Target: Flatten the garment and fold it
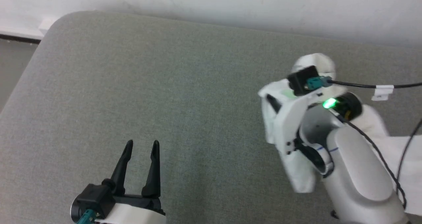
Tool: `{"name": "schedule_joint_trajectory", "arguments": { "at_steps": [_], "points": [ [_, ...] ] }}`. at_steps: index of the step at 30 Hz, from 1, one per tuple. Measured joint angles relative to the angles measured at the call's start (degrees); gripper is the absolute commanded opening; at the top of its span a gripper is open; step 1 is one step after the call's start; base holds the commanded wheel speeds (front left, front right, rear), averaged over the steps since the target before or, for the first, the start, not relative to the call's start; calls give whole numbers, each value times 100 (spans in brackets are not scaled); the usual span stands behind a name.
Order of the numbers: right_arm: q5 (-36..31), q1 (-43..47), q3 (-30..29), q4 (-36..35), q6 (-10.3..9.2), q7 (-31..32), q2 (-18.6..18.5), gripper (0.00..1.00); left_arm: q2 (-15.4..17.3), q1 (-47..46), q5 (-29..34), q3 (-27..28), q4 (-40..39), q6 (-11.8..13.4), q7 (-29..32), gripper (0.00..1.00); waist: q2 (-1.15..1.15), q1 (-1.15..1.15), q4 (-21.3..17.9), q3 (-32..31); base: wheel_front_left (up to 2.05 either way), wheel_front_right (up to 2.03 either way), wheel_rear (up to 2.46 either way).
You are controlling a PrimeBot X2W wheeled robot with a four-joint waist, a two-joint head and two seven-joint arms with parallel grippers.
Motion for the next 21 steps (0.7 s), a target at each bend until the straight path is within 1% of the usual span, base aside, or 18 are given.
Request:
{"name": "schedule_joint_trajectory", "arguments": {
  "at_steps": [3, 5, 7, 10, 13, 14, 15, 16, 18, 21],
  "points": [
    [787, -66, 583, -425, 0, 25, 86, 0, 1, 152, 8, 45, -5, 1, 0, 100, 0, 0, -53, -204, 0, 0, 0],
    [1360, 13, 864, -727, 0, 178, 144, 0, 1, 250, 19, 77, -10, 1, 0, 100, 0, -2, -113, -350, 0, 0, 0],
    [1728, 188, 1201, -1012, 0, 391, 122, 0, 2, 325, 21, 107, -20, 1, 0, 100, 0, -2, -174, -475, 0, 0, 0],
    [2019, 730, 1557, -1162, 1, 747, -90, 0, 4, 396, 27, 159, -40, 1, 0, 100, 0, -2, -271, -611, 0, 0, 0],
    [1926, 1245, 1597, -1081, 1, 868, -516, 0, 3, 459, 58, 154, -45, 0, 0, 100, 0, -2, -349, -694, 0, 0, 0],
    [1911, 1381, 1514, -1015, 0, 872, -600, 4, 3, 459, 62, 148, -44, 0, 0, 100, 0, -2, -364, -712, 0, 0, 0],
    [1855, 1494, 1484, -979, -1, 862, -672, 44, 3, 459, 62, 141, -40, 0, 0, 100, 0, -2, -372, -724, 0, 0, 0],
    [1774, 1571, 1481, -970, 0, 839, -727, 100, 3, 459, 62, 123, -31, 0, 0, 100, 0, -2, -371, -727, 0, 0, 0],
    [1722, 1670, 1397, -975, 0, 736, -713, 100, 3, 459, 62, 100, -13, -1, 0, 100, 0, 0, -365, -734, 0, 0, 0],
    [1833, 1751, 1232, -1161, 0, 539, -558, 100, 3, 462, 62, 83, 14, -1, 0, 100, 0, -1, -379, -773, 0, 0, 0]
  ]
}}
